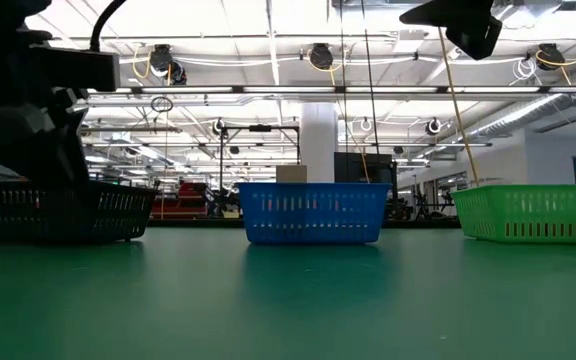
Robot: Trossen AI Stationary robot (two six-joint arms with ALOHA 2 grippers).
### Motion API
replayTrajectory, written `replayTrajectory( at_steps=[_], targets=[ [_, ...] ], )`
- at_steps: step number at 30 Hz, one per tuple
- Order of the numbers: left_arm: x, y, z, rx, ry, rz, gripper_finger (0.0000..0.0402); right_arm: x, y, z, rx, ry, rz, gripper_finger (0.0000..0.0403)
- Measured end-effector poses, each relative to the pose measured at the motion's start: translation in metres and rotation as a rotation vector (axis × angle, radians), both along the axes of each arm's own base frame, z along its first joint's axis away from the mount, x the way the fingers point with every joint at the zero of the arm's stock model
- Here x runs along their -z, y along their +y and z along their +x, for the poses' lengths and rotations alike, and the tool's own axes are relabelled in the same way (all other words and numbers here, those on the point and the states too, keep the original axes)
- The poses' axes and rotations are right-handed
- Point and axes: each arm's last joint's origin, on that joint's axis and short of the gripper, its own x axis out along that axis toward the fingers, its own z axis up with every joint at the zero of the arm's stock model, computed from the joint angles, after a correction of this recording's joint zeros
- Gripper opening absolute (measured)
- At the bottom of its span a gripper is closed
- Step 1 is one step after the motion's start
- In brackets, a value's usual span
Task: Sort & place blocks by color
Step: Put the blue block into the black bin, then return to Home Position
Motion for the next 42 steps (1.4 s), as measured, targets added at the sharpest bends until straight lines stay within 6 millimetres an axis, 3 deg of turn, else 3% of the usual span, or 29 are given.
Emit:
replayTrajectory(
  at_steps=[5, 10, 15, 24, 31, 35, 42],
  targets=[
    [0.0, 0.0, 0.0, 0.019, 0.027, -0.015, 0.025, 0.0, 0.0, 0.0, -0.015, -0.002, -0.036, 0.0254],
    [-0.013, 0.0, 0.0, 0.047, -0.002, -0.034, 0.027, -0.002, -0.002, 0.002, -0.003, -0.02, -0.03, 0.0254],
    [-0.052, 0.004, -0.004, 0.102, -0.115, -0.088, 0.0273, -0.01, -0.013, 0.0, 0.037, -0.06, -0.011, 0.0254],
    [-0.118, 0.03, -0.045, 0.124, -0.426, -0.14, 0.0272, -0.019, -0.05, -0.018, 0.139, 0.002, -0.087, 0.0254],
    [-0.156, 0.057, -0.088, 0.215, -0.614, -0.21, 0.0269, 0.006, -0.073, -0.038, 0.178, 0.035, -0.074, 0.0254],
    [-0.171, 0.063, -0.103, 0.319, -0.739, -0.239, 0.0269, 0.028, -0.079, -0.048, 0.139, -0.012, -0.041, 0.0254],
    [-0.166, 0.055, -0.103, 0.641, -0.93, -0.298, 0.0269, 0.062, -0.086, -0.062, 0.051, -0.193, 0.0, 0.0254]
  ],
)
